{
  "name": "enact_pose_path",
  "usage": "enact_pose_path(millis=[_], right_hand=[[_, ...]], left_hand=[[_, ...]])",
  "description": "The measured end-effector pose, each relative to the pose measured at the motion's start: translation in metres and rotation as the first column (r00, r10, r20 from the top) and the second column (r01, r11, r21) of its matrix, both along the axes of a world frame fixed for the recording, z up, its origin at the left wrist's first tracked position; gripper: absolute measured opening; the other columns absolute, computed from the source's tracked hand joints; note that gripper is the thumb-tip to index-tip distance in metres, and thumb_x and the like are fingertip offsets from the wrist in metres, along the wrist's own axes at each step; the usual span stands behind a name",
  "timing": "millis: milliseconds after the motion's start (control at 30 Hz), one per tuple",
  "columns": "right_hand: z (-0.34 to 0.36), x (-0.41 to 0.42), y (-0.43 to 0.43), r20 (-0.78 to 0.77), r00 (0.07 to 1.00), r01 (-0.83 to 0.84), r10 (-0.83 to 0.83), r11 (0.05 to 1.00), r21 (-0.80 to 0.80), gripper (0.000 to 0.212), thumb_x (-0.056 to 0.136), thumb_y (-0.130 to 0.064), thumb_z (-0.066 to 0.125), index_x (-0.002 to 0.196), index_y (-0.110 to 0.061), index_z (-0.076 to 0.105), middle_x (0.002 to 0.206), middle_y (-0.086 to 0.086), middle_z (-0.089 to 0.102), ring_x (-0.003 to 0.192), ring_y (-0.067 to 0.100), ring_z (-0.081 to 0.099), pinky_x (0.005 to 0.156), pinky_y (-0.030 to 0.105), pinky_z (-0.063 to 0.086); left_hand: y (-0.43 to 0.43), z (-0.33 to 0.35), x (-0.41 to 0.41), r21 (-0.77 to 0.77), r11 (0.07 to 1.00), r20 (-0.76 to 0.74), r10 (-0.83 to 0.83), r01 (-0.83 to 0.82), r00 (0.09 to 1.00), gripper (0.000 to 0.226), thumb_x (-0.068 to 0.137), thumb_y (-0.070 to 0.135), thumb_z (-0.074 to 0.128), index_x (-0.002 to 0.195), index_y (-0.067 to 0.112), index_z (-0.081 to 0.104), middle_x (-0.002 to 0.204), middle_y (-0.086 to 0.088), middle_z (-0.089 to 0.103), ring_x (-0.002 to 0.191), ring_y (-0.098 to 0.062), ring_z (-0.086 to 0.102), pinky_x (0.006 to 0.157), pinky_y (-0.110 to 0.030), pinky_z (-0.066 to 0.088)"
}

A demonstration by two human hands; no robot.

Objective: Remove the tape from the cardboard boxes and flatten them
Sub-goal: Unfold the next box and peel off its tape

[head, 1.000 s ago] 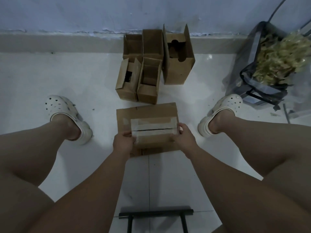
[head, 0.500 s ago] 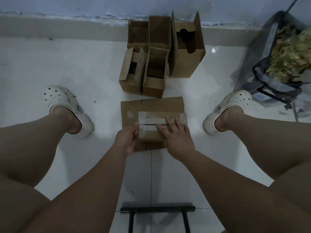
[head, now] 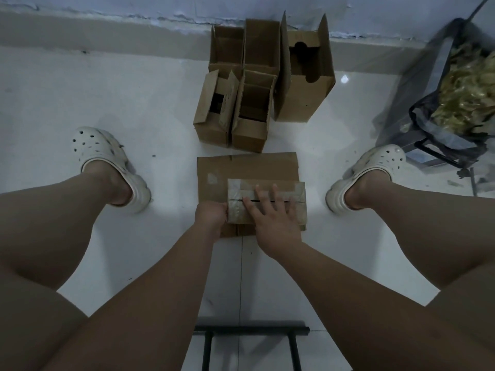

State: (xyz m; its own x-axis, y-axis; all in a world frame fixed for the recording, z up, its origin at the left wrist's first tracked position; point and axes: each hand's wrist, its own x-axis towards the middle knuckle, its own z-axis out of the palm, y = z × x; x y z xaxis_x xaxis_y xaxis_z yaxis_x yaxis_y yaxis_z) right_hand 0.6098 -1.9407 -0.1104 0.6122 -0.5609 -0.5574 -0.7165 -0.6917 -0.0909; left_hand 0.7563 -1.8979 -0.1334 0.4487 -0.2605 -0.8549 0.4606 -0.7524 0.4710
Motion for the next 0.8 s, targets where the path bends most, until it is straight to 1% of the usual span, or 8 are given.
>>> enact_pose_path(millis=[100,167,267,333,433,533,600,800], right_hand=[[-0.002,-0.004,-0.001,0.012,0.998,-0.062,0.062,0.996,0.058,0.08,0.097,-0.017,0.043,0.151,-0.043,-0.009,0.161,-0.004,-0.02,0.147,0.034,-0.019,0.114,0.063,0.001],[-0.003,-0.004,0.001,0.001,0.999,-0.049,0.049,0.997,0.061,0.082,0.097,-0.019,0.044,0.148,-0.048,-0.013,0.159,-0.003,-0.024,0.145,0.038,-0.019,0.113,0.065,0.005],[-0.003,-0.001,0.005,-0.013,1.0,-0.024,0.025,0.998,0.055,0.085,0.097,-0.021,0.044,0.145,-0.051,-0.019,0.159,0.001,-0.026,0.144,0.043,-0.019,0.112,0.066,0.01],[-0.003,-0.001,0.007,-0.021,1.0,-0.011,0.012,0.998,0.061,0.086,0.097,-0.02,0.044,0.145,-0.05,-0.02,0.158,0.002,-0.028,0.144,0.045,-0.02,0.111,0.067,0.012],[-0.004,-0.003,0.009,-0.026,1.0,0.013,-0.011,0.997,0.072,0.087,0.097,-0.019,0.045,0.146,-0.049,-0.02,0.157,0.002,-0.03,0.143,0.044,-0.022,0.111,0.067,0.012],[-0.004,-0.003,0.007,-0.023,0.998,0.06,-0.058,0.993,0.097,0.086,0.097,-0.018,0.044,0.148,-0.045,-0.018,0.157,-0.002,-0.03,0.144,0.042,-0.022,0.111,0.066,0.014],[-0.004,-0.003,0.005,-0.026,0.996,0.089,-0.086,0.99,0.111,0.086,0.097,-0.015,0.045,0.15,-0.042,-0.018,0.158,-0.004,-0.029,0.145,0.04,-0.021,0.112,0.064,0.016],[-0.002,-0.006,0.001,-0.036,0.994,0.11,-0.107,0.986,0.127,0.086,0.097,-0.014,0.045,0.15,-0.041,-0.017,0.158,-0.007,-0.029,0.146,0.038,-0.021,0.114,0.062,0.017]], left_hand=[[-0.002,0.0,-0.003,0.033,0.983,0.15,-0.181,0.178,0.972,0.018,0.092,0.008,0.053,0.082,0.009,0.068,0.08,-0.007,0.061,0.085,-0.023,0.058,0.078,-0.034,0.051],[-0.004,0.001,-0.007,0.057,0.973,0.244,-0.232,0.225,0.941,0.022,0.093,0.014,0.052,0.079,0.013,0.07,0.08,-0.007,0.064,0.076,-0.023,0.06,0.064,-0.027,0.047],[-0.008,0.004,-0.01,0.089,0.967,0.316,-0.254,0.238,0.914,0.027,0.094,0.02,0.05,0.07,0.019,0.061,0.07,0.001,0.056,0.063,-0.011,0.05,0.05,-0.022,0.033],[-0.01,0.004,-0.011,0.087,0.964,0.321,-0.266,0.252,0.909,0.024,0.096,0.019,0.047,0.075,0.016,0.061,0.069,0.002,0.054,0.062,-0.009,0.048,0.049,-0.022,0.031],[-0.009,0.007,-0.013,0.061,0.962,0.324,-0.272,0.267,0.906,0.029,0.095,0.015,0.044,0.07,0.016,0.057,0.068,0.001,0.054,0.062,-0.011,0.048,0.051,-0.023,0.032],[-0.009,0.009,-0.014,0.04,0.965,0.295,-0.261,0.261,0.919,0.018,0.096,0.016,0.04,0.09,0.01,0.057,0.081,-0.004,0.056,0.071,-0.017,0.051,0.058,-0.028,0.035],[-0.007,0.006,-0.015,-0.002,0.969,0.268,-0.237,0.247,0.934,0.017,0.097,0.017,0.039,0.097,0.01,0.054,0.087,-0.006,0.056,0.076,-0.018,0.052,0.061,-0.029,0.037],[-0.006,0.005,-0.018,-0.17,0.978,0.162,-0.096,0.124,0.982,0.013,0.095,0.014,0.046,0.082,0.018,0.047,0.086,-0.008,0.055,0.073,-0.018,0.05,0.063,-0.03,0.041]])
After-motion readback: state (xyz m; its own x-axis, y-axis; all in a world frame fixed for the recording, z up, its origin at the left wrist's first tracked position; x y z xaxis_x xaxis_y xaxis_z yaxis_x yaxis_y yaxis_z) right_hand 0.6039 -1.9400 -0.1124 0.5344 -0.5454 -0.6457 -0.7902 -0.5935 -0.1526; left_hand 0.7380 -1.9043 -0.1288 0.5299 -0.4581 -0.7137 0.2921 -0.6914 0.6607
